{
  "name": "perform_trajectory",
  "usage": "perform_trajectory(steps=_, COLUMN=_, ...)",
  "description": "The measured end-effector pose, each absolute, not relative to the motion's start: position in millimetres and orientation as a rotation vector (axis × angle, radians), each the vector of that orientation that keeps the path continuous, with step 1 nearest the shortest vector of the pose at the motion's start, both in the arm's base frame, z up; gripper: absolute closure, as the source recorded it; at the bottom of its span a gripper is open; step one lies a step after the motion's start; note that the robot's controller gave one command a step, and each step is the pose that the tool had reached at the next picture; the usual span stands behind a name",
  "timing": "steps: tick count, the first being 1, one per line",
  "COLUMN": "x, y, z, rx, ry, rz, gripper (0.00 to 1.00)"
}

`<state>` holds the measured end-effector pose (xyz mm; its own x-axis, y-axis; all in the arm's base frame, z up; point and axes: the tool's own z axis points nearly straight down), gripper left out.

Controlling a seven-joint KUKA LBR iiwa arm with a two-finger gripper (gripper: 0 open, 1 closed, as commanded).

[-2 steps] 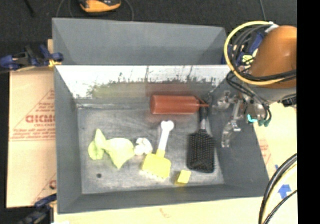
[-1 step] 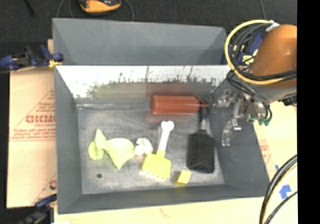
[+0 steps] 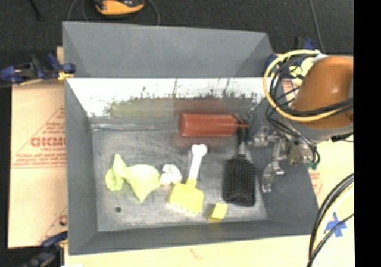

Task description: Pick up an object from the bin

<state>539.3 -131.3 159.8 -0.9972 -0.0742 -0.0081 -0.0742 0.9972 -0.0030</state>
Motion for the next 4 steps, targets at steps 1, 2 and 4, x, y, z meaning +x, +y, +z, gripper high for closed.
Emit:
perform_trajectory(steps=1, x=507.9, y=-133, z=148, rx=-0.529, ry=3.097, rz=0.0, gripper=0.0)
perform_trajectory(steps=2, x=520.3, y=-122, z=103, rx=-0.745, ry=3.04, rz=-0.01, gripper=0.0)
perform_trajectory(steps=4, x=536.6, y=-134, z=83, rx=-1.512, ry=2.704, rz=-0.011, gripper=1.0)
